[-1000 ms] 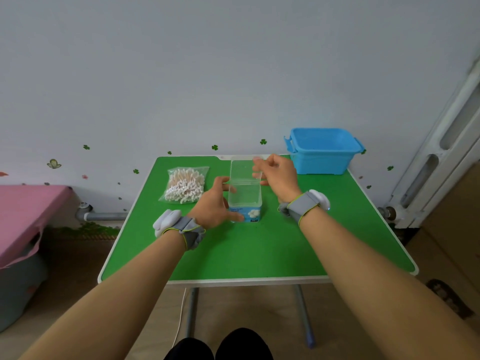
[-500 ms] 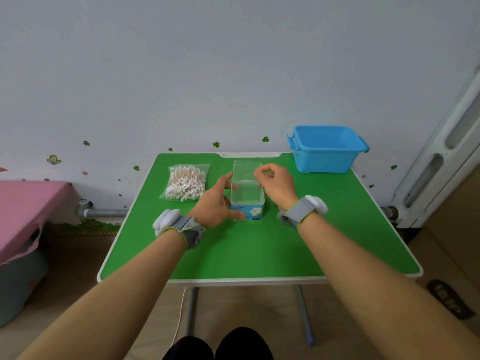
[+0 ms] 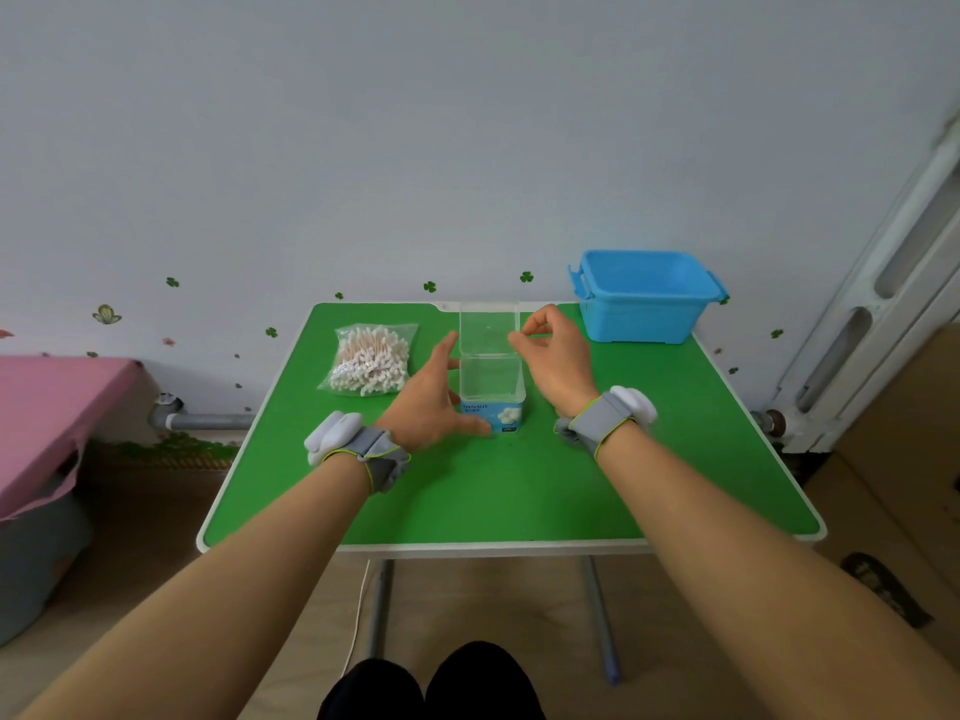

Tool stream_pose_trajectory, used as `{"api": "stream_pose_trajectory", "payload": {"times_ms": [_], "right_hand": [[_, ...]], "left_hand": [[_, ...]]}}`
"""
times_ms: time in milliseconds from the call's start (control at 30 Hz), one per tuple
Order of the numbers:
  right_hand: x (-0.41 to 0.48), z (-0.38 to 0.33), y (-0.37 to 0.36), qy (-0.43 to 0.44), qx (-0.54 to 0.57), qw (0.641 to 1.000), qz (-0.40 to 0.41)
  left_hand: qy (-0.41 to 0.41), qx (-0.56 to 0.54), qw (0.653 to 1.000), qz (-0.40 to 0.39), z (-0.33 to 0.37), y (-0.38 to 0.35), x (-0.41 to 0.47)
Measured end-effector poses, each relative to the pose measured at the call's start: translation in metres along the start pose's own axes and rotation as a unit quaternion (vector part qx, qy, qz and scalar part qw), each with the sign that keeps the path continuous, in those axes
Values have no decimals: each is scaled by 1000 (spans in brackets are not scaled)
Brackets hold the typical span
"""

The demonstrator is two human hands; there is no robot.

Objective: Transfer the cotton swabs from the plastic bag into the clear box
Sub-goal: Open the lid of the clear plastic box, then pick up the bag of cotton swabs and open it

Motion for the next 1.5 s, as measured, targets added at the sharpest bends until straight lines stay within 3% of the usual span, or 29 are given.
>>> {"api": "stream_pose_trajectory", "payload": {"times_ms": [400,667,900,1133,1500], "right_hand": [[-23,-48,-17,37,31,995,82],[-39,-83,-71,66,47,997,-11],[-37,-84,-116,42,4,995,-93],[-36,-70,-138,-21,-43,988,-148],[-49,-69,-136,-73,-35,989,-121]], "left_hand": [[19,40,996,73,-5,33,-29],[45,80,984,156,-39,67,-36],[96,154,969,171,-71,82,-23],[126,100,978,131,-80,76,-13],[154,-19,964,218,-79,66,-25]]}}
Point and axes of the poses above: each hand's wrist, its own x-axis towards the middle knuckle, its own y-axis out of the back of the hand, z = x × y, the point moved 1 cm from there along x, towards the middle knuckle, and after that the axes turned 7 degrees about y, right-handed, at the moved point
